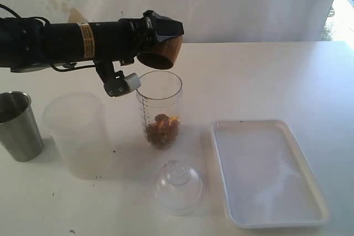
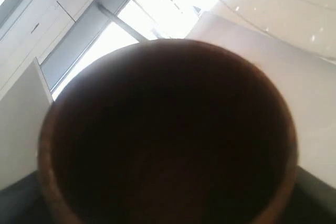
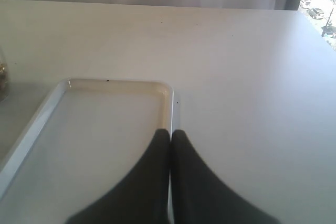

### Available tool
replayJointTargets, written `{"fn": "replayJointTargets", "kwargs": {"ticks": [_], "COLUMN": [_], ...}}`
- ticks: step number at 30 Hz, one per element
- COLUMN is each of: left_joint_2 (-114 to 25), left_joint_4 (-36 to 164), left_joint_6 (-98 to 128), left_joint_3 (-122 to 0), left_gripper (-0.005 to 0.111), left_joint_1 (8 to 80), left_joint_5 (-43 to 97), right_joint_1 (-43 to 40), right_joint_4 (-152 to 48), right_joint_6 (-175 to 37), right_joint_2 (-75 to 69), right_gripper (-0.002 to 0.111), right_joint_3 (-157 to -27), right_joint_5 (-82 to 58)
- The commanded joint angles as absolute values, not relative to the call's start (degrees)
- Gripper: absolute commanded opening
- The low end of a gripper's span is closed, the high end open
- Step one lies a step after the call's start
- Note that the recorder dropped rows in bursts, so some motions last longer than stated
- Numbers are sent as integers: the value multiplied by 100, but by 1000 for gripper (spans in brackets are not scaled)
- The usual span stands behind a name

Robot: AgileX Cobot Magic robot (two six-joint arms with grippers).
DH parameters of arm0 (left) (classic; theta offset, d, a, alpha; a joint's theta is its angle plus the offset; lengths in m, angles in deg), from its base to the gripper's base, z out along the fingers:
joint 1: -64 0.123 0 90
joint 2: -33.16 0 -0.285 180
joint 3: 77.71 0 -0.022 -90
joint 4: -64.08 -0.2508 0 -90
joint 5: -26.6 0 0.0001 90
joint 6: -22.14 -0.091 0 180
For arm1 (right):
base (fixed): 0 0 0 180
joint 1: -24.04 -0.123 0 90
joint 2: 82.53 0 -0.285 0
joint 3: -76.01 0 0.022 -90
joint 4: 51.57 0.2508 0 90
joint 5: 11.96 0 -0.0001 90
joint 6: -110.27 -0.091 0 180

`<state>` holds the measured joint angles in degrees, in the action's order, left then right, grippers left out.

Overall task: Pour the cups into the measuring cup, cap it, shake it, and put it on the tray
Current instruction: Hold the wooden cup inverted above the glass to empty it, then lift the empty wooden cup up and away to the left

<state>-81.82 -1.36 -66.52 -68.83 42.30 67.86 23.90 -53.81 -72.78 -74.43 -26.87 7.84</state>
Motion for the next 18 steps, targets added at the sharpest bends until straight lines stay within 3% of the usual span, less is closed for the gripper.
{"fn": "replayJointTargets", "kwargs": {"ticks": [1, 7, 18], "left_joint_2": [-8132, -8132, -8132], "left_joint_4": [-110, -110, 99], "left_joint_6": [-6660, -6272, -2696], "left_joint_3": [-6925, -6925, -6925], "left_gripper": [0, 0, 0], "left_joint_1": [4194, 4194, 4194], "left_joint_5": [6905, 6949, 7157], "right_joint_1": [2404, 2404, 2404], "right_joint_4": [-5412, -5412, -5412], "right_joint_6": [-7295, -7295, -7295], "right_joint_2": [-7475, -7475, -7475], "right_gripper": [0, 0, 0], "right_joint_3": [-2677, -2677, -2677], "right_joint_5": [767, 767, 767]}}
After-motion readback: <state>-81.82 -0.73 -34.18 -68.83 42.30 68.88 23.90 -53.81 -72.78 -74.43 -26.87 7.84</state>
